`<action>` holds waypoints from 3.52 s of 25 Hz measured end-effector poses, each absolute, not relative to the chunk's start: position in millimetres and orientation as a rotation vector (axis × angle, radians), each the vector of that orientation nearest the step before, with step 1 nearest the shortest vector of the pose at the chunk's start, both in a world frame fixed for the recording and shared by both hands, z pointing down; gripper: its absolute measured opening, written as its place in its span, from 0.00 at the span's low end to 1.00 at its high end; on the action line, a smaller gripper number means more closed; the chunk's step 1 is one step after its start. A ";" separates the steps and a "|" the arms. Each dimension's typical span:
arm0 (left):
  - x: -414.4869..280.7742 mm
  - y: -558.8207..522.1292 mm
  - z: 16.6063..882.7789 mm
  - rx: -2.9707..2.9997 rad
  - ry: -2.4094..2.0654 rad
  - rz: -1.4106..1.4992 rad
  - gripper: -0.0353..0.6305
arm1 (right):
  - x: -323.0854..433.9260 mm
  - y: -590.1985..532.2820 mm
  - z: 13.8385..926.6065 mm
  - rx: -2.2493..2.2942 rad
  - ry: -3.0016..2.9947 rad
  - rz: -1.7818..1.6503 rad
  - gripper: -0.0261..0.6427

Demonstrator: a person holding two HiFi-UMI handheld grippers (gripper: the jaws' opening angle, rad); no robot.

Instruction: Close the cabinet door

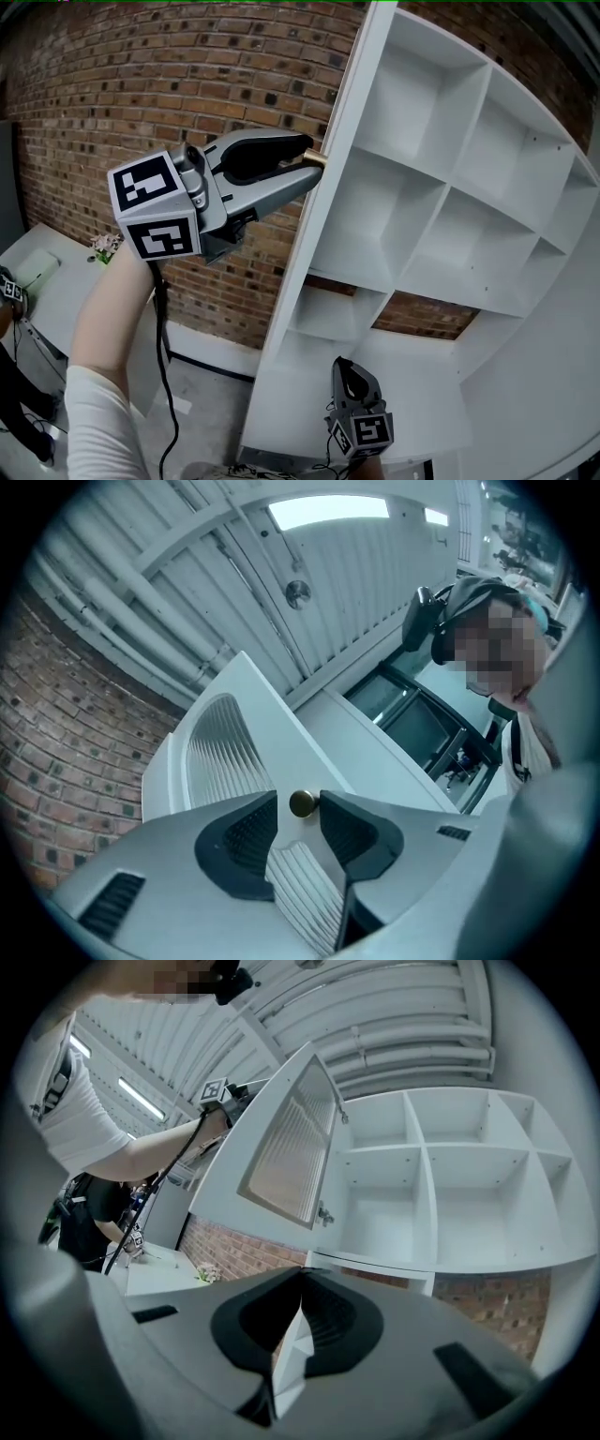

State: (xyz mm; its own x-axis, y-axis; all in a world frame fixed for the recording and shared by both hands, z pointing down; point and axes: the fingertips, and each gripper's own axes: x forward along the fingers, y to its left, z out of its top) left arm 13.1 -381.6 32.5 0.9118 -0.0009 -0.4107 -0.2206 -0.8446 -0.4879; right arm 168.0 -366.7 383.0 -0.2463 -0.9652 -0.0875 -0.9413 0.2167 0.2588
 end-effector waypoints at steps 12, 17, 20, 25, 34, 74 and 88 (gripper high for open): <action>59.0 -361.5 35.1 -2.452 0.143 0.505 0.21 | 220.6 -363.8 400.3 1.982 -2.369 -0.261 0.05; 86.9 -356.5 35.4 -2.428 0.187 0.492 0.20 | 248.6 -367.0 396.9 1.960 -2.372 -0.279 0.05; 99.1 -355.5 34.8 -2.427 0.242 0.510 0.20 | 260.8 -365.9 397.2 1.927 -2.388 -0.284 0.05; 117.5 -353.8 33.4 -2.422 0.276 0.509 0.20 | 282.1 -367.5 397.6 1.907 -2.414 -0.251 0.05; 180.3 -358.6 32.6 -2.369 0.416 0.447 0.19 | 322.2 -378.3 393.5 1.852 -2.434 -0.292 0.05; 353.4 -488.7 30.1 -2.112 0.944 0.167 0.20 | 452.9 -434.4 382.1 1.773 -2.493 -0.356 0.05; 372.1 -525.2 30.4 -2.093 1.015 0.131 0.20 | 464.6 -444.4 388.3 1.784 -2.503 -0.315 0.05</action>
